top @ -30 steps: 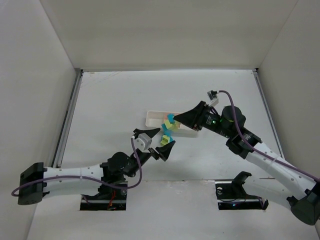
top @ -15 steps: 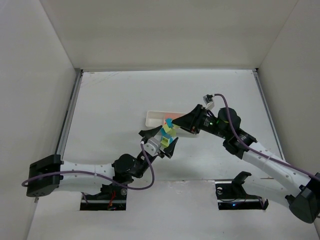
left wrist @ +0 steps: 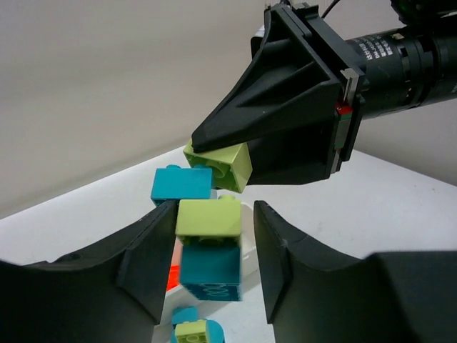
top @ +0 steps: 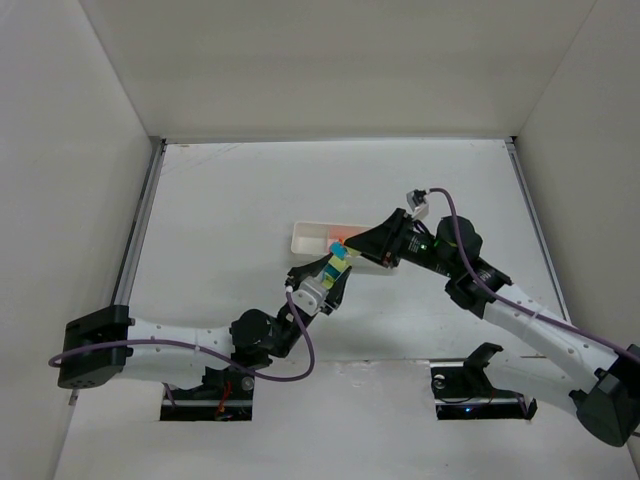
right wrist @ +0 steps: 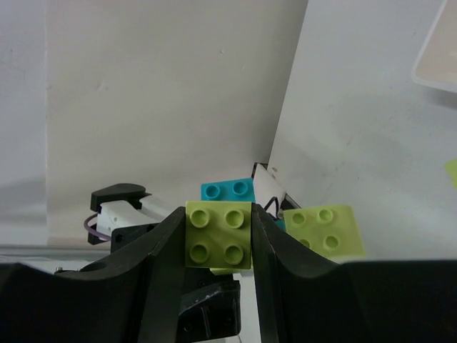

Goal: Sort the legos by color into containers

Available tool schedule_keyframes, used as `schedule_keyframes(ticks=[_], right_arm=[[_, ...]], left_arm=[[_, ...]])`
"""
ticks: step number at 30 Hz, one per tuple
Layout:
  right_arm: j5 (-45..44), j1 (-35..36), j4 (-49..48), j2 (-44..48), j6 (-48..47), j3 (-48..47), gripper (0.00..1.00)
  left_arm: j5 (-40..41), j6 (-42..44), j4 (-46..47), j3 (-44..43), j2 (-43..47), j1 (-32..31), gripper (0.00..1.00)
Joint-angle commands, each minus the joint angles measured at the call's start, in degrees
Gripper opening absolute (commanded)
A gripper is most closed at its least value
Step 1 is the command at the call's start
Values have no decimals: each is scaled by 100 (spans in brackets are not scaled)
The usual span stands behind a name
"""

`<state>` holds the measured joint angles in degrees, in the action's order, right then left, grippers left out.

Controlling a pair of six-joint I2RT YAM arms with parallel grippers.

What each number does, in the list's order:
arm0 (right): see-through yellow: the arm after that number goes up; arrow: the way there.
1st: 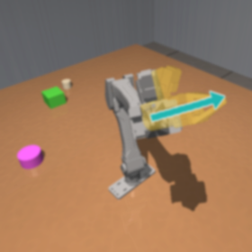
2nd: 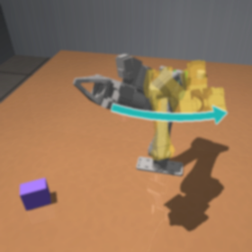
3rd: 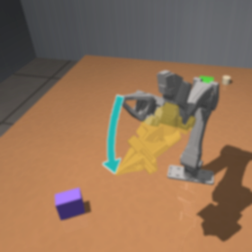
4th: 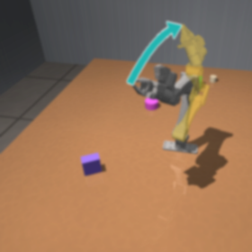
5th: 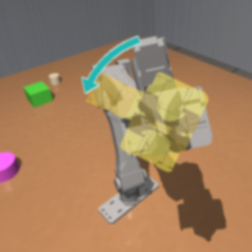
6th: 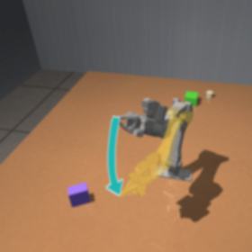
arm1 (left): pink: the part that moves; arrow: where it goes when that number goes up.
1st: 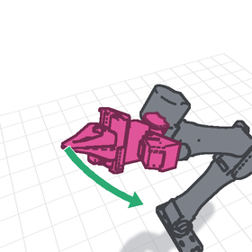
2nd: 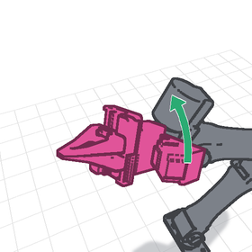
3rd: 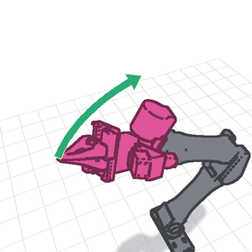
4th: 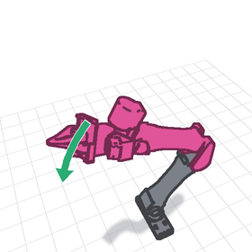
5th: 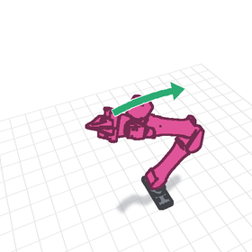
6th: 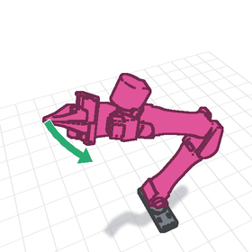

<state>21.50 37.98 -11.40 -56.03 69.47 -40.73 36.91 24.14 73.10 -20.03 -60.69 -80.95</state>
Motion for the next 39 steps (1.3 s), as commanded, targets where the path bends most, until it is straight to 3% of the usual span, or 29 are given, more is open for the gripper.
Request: schedule_keyframes(ticks=[1,11,23,31,39], right_arm=[[118,-40,-495,66,128,21,32],[136,-84,-521,83,119,48,32],[101,-568,-320,84,-302,-31,32],[-953,-191,111,-1119,-1549,-602,32],[-1454,284,59,-2955,-2077,-1612,32]], left_arm=[[36,73,442,-247,57,-31,42],[150,73,398,-159,145,-22,32],[642,231,12,96,759,-66,29],[1564,258,-252,465,1708,-13,30],[2286,-137,-577,694,2816,-197,31]])
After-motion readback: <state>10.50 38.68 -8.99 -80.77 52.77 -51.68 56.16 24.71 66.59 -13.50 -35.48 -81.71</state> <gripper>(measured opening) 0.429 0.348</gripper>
